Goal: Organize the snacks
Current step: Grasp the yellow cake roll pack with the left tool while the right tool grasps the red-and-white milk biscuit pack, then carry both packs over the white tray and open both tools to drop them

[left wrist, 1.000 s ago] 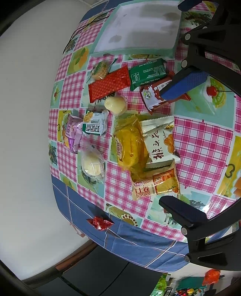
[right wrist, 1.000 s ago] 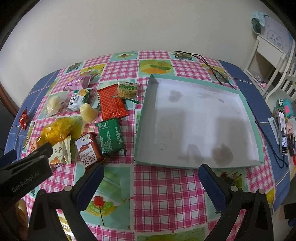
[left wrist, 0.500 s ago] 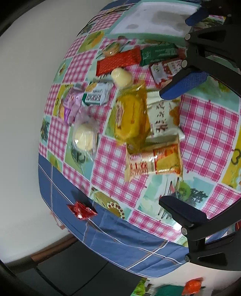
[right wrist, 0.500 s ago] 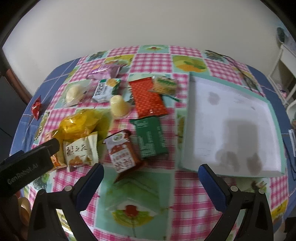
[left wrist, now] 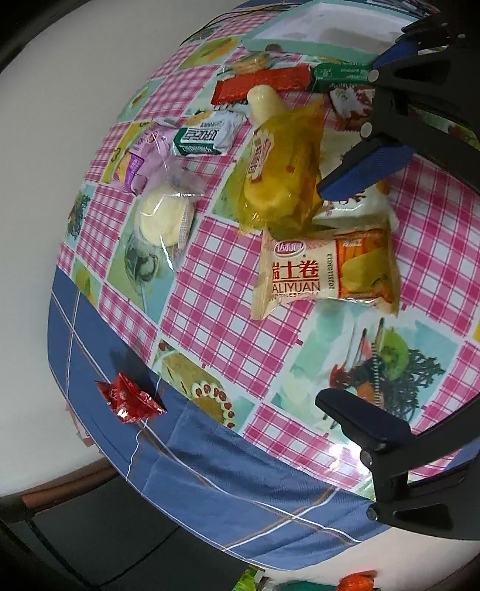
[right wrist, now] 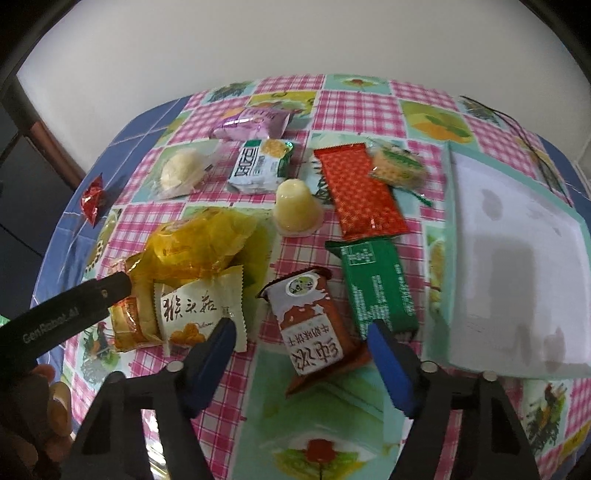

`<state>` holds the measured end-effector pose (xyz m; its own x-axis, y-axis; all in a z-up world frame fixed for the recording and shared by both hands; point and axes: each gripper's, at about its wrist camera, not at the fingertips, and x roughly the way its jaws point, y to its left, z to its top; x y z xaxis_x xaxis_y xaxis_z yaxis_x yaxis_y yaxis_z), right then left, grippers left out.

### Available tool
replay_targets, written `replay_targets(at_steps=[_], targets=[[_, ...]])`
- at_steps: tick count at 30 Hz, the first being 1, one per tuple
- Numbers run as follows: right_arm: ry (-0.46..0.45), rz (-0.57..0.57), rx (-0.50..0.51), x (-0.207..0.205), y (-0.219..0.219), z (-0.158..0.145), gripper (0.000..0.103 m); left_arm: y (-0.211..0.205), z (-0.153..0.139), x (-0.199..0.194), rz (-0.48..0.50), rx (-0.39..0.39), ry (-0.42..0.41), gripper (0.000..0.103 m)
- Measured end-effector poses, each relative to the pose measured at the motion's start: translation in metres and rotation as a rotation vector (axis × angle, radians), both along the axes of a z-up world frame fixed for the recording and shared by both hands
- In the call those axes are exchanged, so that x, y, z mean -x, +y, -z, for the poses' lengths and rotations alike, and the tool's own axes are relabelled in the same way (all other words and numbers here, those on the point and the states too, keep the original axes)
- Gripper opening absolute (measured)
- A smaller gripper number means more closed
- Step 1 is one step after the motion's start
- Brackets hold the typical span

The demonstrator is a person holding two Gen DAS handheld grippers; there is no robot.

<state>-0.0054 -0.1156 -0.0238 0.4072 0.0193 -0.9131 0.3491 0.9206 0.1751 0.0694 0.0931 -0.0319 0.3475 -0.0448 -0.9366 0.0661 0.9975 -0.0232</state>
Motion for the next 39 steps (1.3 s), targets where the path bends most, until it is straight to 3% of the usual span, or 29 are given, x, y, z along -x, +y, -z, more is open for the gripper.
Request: replay_targets(at_steps=[4,7,11,18,36,39], targets=[[0.010,-0.004,0.025,-0.005,-0.001,0.004,0.061,0.001,0.012,-0.007,0.008,0.017,0.031,0.090],[0.012,-0.027,0.043,-0.009,0.000,0.006,0.059,0.001,0.019,-0.009,0.012,0.020,0.050,0.079],[0.026,-0.084,0.085,-0.013,0.008,0.008,0.047,0.001,0.029,-0.016,0.019,0.046,0.076,0.066],[0.033,-0.101,0.091,-0.013,0.010,0.009,0.043,-0.006,0.042,-0.017,0.048,0.057,0.108,0.049],[0.065,-0.114,0.074,-0.018,0.011,0.036,0.042,-0.025,0.046,-0.008,0.071,0.003,0.091,0.046],[0.067,-0.106,0.068,-0.018,0.010,0.036,0.042,-0.025,0.044,-0.007,0.068,0.011,0.088,0.039]])
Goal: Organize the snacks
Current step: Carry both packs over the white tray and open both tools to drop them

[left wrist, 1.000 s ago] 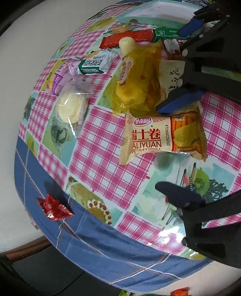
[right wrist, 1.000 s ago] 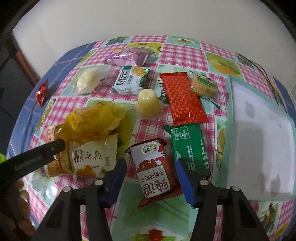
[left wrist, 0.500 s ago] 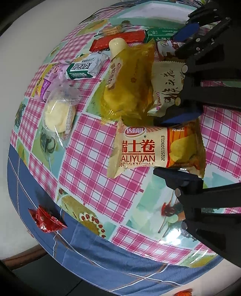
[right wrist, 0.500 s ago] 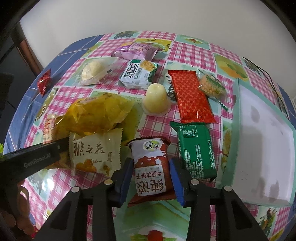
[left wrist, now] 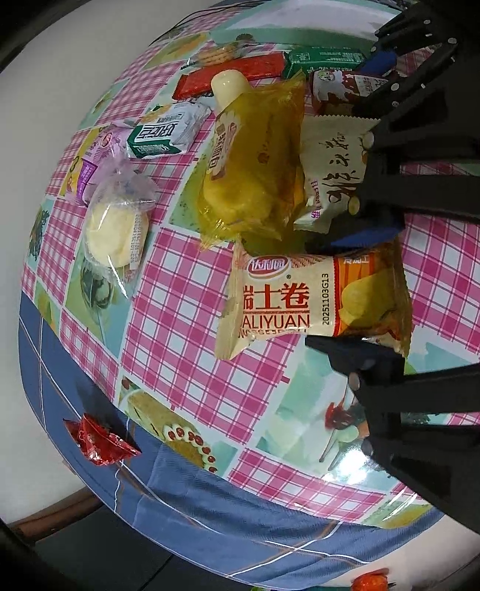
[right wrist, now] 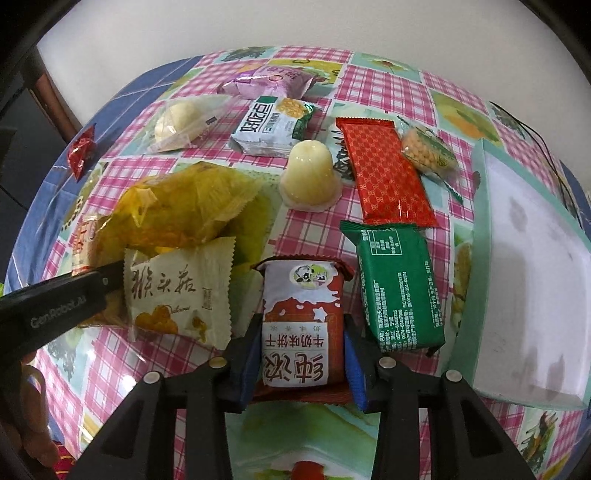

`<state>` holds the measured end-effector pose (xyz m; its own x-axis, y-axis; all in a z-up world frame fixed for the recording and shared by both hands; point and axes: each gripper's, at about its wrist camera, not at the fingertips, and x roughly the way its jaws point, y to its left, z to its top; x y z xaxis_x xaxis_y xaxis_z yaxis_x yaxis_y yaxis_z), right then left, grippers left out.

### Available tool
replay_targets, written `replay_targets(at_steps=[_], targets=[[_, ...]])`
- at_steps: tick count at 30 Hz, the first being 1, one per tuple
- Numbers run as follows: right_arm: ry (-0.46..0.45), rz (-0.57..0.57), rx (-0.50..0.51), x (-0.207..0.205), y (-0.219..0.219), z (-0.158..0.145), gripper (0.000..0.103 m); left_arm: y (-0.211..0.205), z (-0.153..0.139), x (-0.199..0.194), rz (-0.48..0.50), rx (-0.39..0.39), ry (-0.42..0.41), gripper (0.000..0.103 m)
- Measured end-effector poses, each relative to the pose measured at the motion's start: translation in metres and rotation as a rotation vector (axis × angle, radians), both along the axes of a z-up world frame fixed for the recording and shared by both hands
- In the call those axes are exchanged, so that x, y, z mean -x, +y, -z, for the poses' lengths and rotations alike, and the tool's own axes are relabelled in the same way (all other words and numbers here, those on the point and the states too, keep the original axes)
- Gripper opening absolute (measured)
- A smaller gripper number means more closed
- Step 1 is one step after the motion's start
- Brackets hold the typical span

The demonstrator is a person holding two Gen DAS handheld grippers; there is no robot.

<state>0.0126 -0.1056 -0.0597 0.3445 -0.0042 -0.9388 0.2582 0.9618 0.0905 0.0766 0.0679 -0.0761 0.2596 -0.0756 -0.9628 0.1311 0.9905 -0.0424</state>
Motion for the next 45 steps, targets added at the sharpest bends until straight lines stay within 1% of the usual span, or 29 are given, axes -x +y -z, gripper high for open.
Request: replay_targets(at_steps=[2,3,9,15,18,23,27,32,39,45], targets=[[0.001,-0.002,0.003,0.002,0.005,-0.002,0.042,0.002,-0.003,0.001,-0.005,0.031,0.000,0.038],[0.002,-0.004,0.004,0.001,0.005,-0.003,0.042,0.003,-0.004,0.001,-0.009,0.034,-0.002,0.037],[-0.012,0.016,-0.003,0.003,-0.001,-0.010,0.042,0.010,-0.015,0.002,-0.026,0.023,-0.021,0.037],[-0.085,0.044,-0.013,0.011,-0.011,-0.038,0.042,0.013,-0.044,0.007,-0.037,0.025,-0.086,0.037],[-0.122,0.060,-0.020,0.015,-0.017,-0.052,0.042,0.014,-0.061,0.013,-0.047,0.027,-0.131,0.037],[-0.172,0.093,-0.040,0.025,-0.026,-0.074,0.042,0.000,-0.091,0.020,-0.034,0.031,-0.203,0.037],[-0.176,0.128,-0.049,0.027,-0.036,-0.077,0.042,-0.020,-0.105,0.024,0.003,0.041,-0.226,0.037],[-0.186,0.226,-0.064,0.038,-0.072,-0.081,0.042,-0.052,-0.116,0.031,0.060,0.032,-0.235,0.037],[-0.186,0.388,-0.031,0.063,-0.131,-0.087,0.042,-0.117,-0.125,0.049,0.195,0.033,-0.253,0.037],[-0.159,0.520,-0.006,0.089,-0.178,-0.081,0.042,-0.185,-0.127,0.070,0.339,0.053,-0.258,0.037]])
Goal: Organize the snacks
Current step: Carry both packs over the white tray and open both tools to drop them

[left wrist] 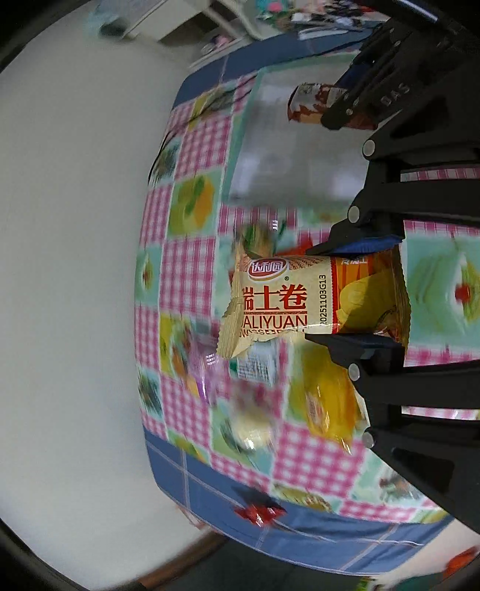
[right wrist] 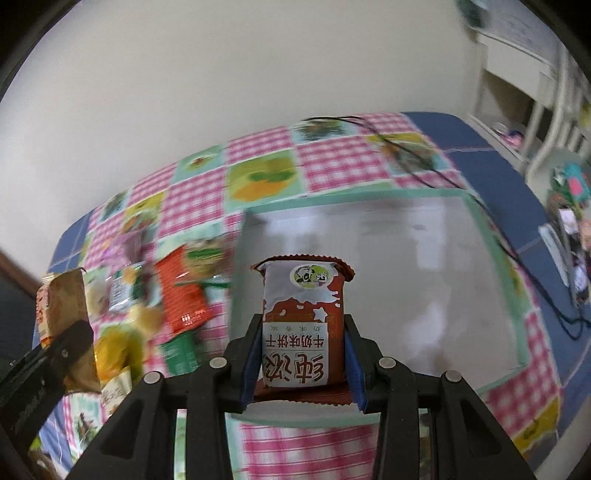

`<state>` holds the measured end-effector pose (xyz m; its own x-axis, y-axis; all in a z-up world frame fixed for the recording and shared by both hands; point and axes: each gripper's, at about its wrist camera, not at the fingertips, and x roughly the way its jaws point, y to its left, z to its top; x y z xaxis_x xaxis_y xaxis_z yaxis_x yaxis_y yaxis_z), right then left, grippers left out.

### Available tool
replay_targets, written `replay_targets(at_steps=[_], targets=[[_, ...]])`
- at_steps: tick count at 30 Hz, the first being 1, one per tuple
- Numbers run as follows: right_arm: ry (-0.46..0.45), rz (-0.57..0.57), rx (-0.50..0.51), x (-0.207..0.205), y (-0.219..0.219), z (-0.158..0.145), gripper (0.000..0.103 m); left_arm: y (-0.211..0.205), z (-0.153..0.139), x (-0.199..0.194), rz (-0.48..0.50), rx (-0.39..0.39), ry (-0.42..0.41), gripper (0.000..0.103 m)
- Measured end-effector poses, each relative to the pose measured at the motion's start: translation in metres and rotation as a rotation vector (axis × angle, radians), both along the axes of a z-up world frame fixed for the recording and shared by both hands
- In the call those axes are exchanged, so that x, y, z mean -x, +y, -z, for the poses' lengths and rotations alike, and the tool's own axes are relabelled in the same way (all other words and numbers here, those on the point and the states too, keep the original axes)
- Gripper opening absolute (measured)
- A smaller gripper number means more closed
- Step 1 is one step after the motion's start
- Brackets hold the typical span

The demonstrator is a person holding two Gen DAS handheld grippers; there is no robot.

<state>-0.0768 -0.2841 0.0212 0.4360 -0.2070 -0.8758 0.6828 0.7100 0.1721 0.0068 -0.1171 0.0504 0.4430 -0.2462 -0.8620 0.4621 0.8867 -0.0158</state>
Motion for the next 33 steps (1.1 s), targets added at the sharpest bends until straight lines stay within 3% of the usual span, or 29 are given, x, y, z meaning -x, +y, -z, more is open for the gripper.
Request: replay_targets(at_steps=[7,17,33], targets=[[0.039,0.122,0.009,0.027,-0.050,0.010,0.042,-0.063,0.013,0.014,0.119,-0.014,0.008,0.037],[0.065,0.193,0.034,0.033,-0.093,0.025,0.042,-0.121,0.038,0.016,0.218,-0.036,-0.007,0.037],[0.155,0.221,0.011,0.019,-0.128,0.071,0.042,-0.151,0.081,-0.008,0.238,-0.027,0.040,0.037]])
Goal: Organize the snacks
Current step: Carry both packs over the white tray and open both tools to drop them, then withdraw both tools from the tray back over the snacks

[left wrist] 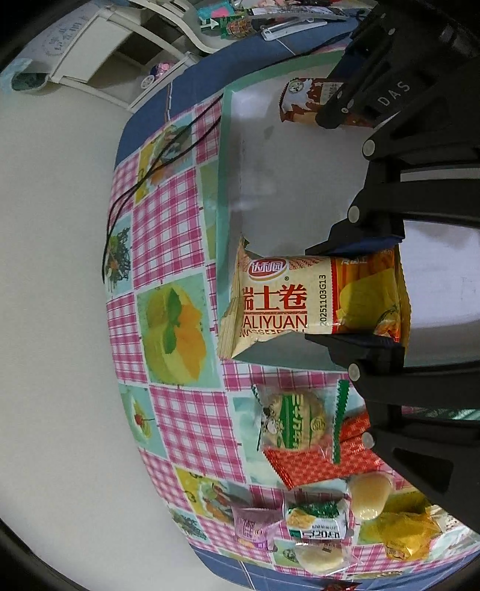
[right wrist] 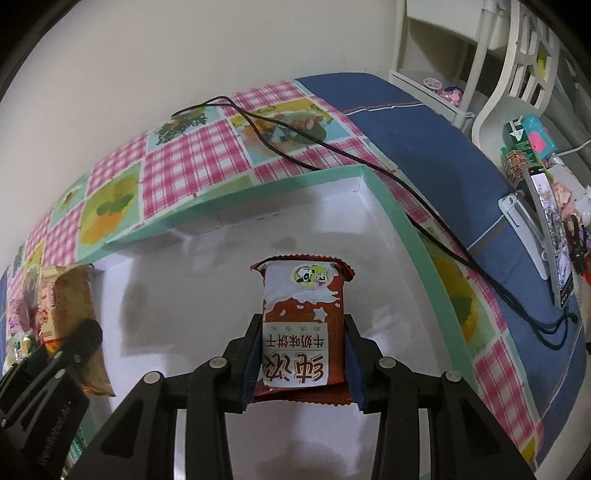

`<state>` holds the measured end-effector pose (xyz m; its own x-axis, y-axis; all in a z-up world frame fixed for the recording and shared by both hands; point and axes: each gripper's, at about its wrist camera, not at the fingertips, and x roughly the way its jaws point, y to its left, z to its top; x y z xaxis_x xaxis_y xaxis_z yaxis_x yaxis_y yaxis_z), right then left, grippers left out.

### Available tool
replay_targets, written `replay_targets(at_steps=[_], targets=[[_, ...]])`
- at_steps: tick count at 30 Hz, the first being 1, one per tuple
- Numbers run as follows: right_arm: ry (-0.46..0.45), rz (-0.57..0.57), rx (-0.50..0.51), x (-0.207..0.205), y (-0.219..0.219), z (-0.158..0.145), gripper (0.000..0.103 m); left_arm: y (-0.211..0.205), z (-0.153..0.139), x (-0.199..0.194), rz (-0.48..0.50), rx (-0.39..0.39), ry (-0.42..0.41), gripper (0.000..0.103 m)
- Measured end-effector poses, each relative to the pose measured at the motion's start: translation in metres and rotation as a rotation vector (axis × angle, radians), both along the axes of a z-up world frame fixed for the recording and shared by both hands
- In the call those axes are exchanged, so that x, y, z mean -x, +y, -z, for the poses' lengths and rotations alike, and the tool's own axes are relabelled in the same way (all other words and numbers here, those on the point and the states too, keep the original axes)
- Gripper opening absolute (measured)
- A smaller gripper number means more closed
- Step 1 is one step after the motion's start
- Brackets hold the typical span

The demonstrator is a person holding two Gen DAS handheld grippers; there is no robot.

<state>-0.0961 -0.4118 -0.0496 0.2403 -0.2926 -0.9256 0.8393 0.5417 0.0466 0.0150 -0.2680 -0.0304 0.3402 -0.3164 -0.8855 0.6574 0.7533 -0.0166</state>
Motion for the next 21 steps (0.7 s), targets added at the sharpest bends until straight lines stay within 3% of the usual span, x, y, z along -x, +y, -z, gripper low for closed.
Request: replay_targets(at_steps=[4,5,8,16,21], targets=[[0.004,-0.004,-0.001,-0.003,-0.001,0.001,0.042,-0.002,0.005,0.000,0.007,-0.003,0.008,0.037],[0.004,-0.003,0.000,-0.003,0.000,0.001,0.042,-0.003,0.004,0.000,0.010,-0.004,0.008,0.040],[0.000,-0.002,-0.005,-0.003,0.000,0.000,0.043,-0.002,-0.002,0.000,0.008,0.008,0.009,0.063],[-0.015,-0.007,-0.012,0.002,0.004,-0.017,0.045,0.012,-0.024,-0.001,-0.021,0.011,-0.001,0.076],[-0.015,-0.030,-0.014,0.004,0.013,-0.028,0.060,0.026,-0.027,-0.005,-0.058,-0.017,0.000,0.083]])
